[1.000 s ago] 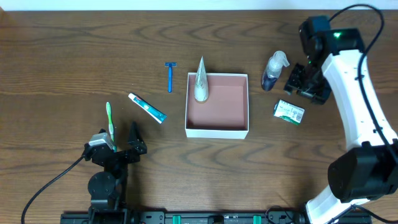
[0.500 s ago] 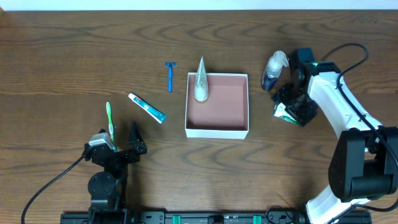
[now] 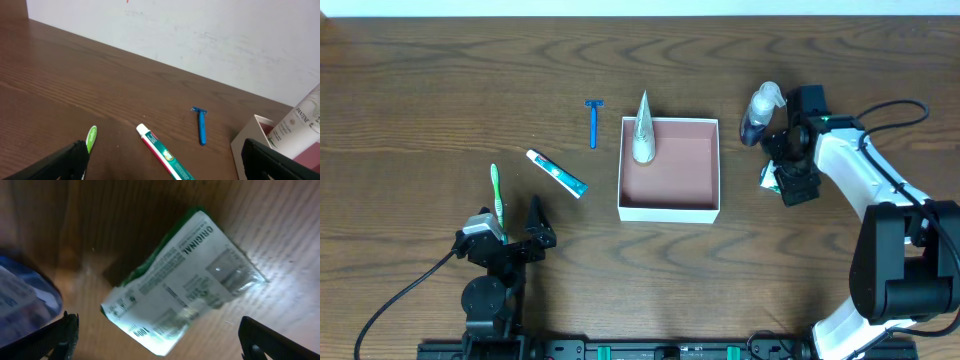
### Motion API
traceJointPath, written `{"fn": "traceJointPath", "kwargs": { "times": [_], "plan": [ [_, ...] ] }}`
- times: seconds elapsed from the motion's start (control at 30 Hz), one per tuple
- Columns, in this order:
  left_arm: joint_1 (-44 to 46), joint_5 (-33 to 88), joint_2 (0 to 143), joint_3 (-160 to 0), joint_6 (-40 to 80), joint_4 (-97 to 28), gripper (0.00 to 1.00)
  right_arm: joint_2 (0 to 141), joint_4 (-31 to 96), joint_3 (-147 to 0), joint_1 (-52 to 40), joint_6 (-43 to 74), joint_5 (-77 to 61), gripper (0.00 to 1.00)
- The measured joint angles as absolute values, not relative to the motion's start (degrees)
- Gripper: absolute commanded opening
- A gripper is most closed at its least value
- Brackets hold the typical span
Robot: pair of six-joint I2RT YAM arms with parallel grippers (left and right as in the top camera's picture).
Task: Pack container
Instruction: 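Lower the right gripper onto the green-white soap bar and grasp it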
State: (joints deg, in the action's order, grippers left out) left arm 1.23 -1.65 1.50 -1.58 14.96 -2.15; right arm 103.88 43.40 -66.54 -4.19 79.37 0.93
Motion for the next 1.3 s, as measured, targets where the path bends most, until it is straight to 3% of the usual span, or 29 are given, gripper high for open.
{"fn": "traceJointPath", "kwargs": {
  "times": [0.13, 0.33, 0.5, 0.6, 1.0, 1.1, 1.17, 1.3],
  "plan": [
    [1.23, -1.67, 1.5, -1.58, 14.96, -2.15, 0.98, 103.88, 40.51, -64.36, -4.19, 82.41, 1.04, 0.98],
    [1.23, -1.65, 1.5, -1.58, 14.96, -2.15, 0.98, 103.88, 39.33, -61.49, -3.88, 86.37, 1.1, 0.88],
    [1.23, -1.67, 1.5, -1.58, 14.96, -2.15, 0.98, 103.72, 40.05, -59.46, -3.05, 87.99, 1.13, 0.62],
    [1.23, -1.67, 1.5, -1.58, 14.96, -2.15, 0.98, 103.24, 40.64, -58.57, -2.83, 86.32, 1.28, 0.59],
    [1.23, -1.67, 1.5, -1.58, 14.96, -2.15, 0.98, 102.78, 40.38, -57.93, -2.79, 53.04, 1.04, 0.52],
    [1.23, -1.67, 1.5, -1.58, 14.96, -2.15, 0.98, 102.78, 40.18, -57.91, -2.79, 45.91, 0.95, 0.4],
    [1.23, -1.67, 1.5, -1.58, 14.96, -2.15, 0.98, 102.78, 40.16, -57.89, -2.79, 42.28, 0.71, 0.27],
    [1.23, -1.65, 1.5, -1.58, 14.96, -2.15, 0.98, 102.78, 40.21, -57.89, -2.76, 37.1, 0.05, 0.16]
  ]
}}
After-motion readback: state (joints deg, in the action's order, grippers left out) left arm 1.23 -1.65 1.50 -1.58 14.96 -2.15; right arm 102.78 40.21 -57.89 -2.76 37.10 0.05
